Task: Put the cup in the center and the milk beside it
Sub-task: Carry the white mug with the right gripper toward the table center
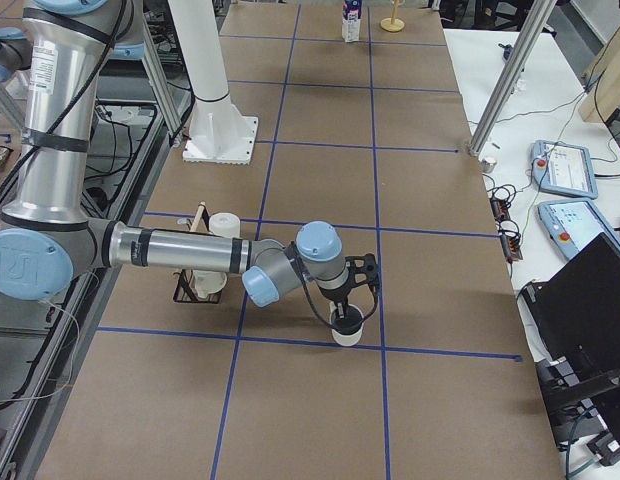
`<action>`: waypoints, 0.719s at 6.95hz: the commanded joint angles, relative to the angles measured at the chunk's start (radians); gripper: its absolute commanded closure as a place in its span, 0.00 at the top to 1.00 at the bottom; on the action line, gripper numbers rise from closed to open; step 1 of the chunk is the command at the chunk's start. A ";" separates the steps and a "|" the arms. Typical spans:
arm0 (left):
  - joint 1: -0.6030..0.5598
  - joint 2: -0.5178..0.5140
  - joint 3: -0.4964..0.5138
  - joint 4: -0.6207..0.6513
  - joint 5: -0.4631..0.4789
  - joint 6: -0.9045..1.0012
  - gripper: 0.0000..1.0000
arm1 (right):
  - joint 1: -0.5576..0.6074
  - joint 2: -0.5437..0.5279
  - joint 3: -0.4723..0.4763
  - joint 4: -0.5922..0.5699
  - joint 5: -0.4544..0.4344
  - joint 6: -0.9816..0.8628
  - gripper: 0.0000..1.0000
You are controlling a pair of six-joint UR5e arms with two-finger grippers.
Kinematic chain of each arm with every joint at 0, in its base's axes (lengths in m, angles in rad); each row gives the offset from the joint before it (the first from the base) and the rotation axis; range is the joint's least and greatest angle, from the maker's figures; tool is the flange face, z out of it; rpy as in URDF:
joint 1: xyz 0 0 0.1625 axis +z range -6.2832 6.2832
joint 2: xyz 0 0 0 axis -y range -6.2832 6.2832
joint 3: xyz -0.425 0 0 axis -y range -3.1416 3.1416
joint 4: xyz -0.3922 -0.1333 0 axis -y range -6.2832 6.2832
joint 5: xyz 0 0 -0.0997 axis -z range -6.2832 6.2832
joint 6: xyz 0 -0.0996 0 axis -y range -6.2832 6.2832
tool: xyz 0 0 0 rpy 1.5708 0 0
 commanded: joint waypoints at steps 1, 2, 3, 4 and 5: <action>0.001 0.003 0.000 0.000 -0.001 0.000 0.99 | -0.051 0.096 0.094 -0.101 0.030 0.152 0.00; 0.001 0.007 0.000 -0.006 -0.001 -0.002 0.99 | -0.123 0.156 0.169 -0.168 0.018 0.312 0.00; 0.001 0.007 0.002 -0.006 0.001 0.000 0.99 | -0.218 0.249 0.229 -0.267 -0.018 0.511 0.00; 0.003 0.007 0.005 -0.006 -0.001 0.000 0.99 | -0.351 0.353 0.278 -0.391 -0.136 0.673 0.00; 0.003 0.007 0.005 -0.006 -0.001 0.000 0.99 | -0.475 0.517 0.291 -0.561 -0.245 0.806 0.00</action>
